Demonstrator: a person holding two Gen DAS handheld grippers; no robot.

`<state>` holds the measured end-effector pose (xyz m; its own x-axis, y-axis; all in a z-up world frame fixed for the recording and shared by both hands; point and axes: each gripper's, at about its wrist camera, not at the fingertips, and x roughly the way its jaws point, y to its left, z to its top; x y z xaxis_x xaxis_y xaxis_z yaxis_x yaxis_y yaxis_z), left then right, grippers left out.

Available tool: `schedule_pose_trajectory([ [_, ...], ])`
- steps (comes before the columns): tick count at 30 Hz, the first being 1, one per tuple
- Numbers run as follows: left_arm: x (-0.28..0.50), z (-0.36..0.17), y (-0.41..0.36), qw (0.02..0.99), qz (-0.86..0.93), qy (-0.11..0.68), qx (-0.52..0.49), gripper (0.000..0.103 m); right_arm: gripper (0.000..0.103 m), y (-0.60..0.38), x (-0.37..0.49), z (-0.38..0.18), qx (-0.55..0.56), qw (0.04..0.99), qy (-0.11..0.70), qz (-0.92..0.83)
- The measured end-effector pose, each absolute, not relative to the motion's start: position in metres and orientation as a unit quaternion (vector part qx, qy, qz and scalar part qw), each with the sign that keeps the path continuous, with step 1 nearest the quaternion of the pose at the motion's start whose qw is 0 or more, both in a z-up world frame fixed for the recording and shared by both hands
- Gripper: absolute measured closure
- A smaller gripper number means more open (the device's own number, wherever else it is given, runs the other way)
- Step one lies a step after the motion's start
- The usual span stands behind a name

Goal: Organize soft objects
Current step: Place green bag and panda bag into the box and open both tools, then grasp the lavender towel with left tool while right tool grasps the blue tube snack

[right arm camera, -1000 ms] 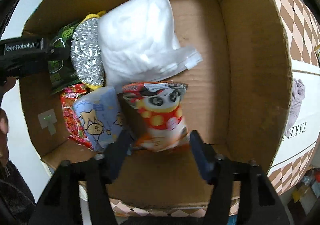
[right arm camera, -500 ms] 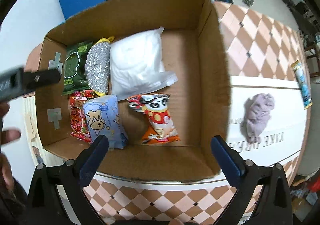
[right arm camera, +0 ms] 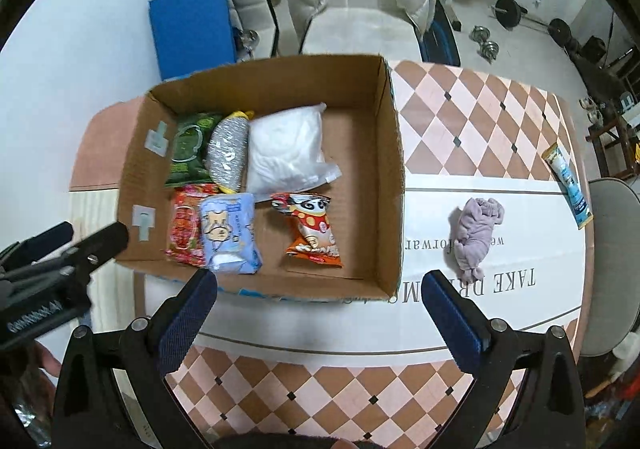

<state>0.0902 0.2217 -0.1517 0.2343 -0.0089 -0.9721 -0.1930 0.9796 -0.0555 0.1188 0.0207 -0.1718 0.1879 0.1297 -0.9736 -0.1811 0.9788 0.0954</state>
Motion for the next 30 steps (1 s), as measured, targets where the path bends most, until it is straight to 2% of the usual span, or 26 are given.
schedule_pose_trajectory([
  [9, 0.097, -0.120, 0.176, 0.796, 0.046, 0.599, -0.068, 0.008, 0.000, -0.018, 0.115, -0.145, 0.033, 0.781, 0.612, 0.116],
  [16, 0.131, -0.111, 0.082, 0.807, 0.009, 0.589, -0.039, 0.008, 0.000, -0.127, 0.133, -0.137, 0.078, 0.791, 0.604, 0.058],
  [23, 0.185, -0.192, -0.047, 0.736, -0.075, 0.672, 0.008, 0.008, 0.000, -0.252, 0.166, -0.157, 0.039, 0.783, 0.620, -0.027],
  [30, 0.214, -0.297, -0.133, 0.657, -0.087, 0.748, 0.036, 0.008, 0.000, -0.339, 0.216, -0.221, -0.013, 0.745, 0.665, -0.053],
])
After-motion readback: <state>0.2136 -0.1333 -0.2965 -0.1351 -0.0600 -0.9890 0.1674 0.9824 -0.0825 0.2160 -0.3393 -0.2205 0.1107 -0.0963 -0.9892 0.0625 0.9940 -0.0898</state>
